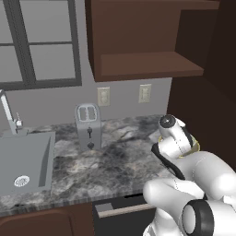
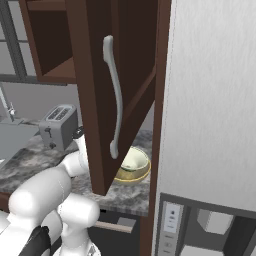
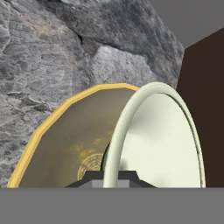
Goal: Pick up the bowls on the counter and stack them on top of one another in the open cabinet. Place the smaller bowl on top of the larger bowl.
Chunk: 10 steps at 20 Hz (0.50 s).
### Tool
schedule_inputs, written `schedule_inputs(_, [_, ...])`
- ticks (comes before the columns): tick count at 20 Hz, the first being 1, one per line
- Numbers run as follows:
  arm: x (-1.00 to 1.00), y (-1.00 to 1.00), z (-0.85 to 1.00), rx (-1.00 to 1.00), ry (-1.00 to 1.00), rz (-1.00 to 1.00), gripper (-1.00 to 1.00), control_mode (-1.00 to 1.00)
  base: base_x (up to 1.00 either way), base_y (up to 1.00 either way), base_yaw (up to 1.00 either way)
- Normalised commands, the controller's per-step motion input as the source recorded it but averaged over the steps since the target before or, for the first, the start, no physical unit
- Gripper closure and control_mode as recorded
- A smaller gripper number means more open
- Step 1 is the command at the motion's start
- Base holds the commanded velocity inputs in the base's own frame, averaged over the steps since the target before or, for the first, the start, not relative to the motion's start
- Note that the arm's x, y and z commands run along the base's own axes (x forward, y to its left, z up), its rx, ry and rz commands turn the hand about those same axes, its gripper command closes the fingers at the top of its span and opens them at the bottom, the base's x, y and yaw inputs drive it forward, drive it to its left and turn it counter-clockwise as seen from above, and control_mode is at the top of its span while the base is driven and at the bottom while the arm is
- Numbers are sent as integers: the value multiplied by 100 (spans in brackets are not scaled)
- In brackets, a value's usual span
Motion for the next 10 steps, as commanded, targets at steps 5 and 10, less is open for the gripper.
schedule_inputs(5, [0, 1, -26, 0, -9, 0, 100, -100, 0, 0, 0])
schedule_inputs(10, [0, 1, -44, 0, -4, 0, 100, -100, 0, 0, 0])
